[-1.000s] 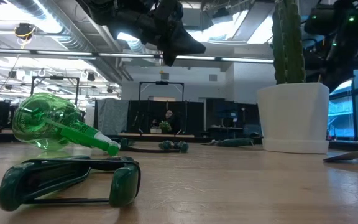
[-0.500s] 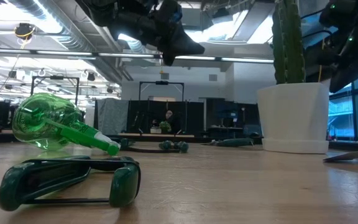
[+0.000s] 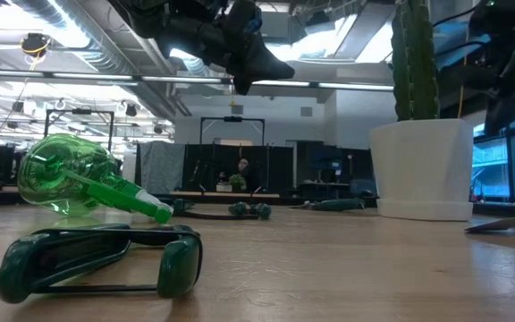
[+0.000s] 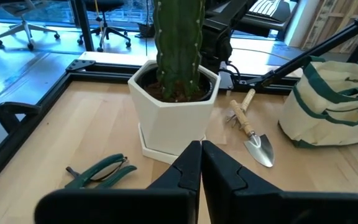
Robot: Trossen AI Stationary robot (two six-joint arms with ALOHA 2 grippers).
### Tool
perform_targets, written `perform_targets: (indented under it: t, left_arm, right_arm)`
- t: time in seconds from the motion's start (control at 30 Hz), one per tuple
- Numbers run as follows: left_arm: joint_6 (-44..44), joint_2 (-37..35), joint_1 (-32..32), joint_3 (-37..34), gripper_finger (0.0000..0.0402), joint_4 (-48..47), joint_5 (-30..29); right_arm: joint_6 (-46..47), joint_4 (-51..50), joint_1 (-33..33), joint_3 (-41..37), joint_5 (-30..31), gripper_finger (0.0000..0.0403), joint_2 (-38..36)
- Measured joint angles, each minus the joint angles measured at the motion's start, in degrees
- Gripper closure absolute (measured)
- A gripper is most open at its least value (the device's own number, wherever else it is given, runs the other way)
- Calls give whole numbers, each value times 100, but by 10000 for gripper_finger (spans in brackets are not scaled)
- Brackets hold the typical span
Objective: Pick & Place Garden tools in Gardening bag
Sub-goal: Put the top right hand pruner into the white bag
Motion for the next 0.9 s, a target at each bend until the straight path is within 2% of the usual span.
perform_targets:
  t: [0.47, 0.9]
  left_arm:
    - [46, 0, 0, 0, 396, 0, -1]
    - [47, 0, 0, 0, 396, -4, -2]
  right_arm:
    - [272, -268, 722, 2, -201, 380, -335]
    - [236, -408, 1120, 2, -1247, 380, -354]
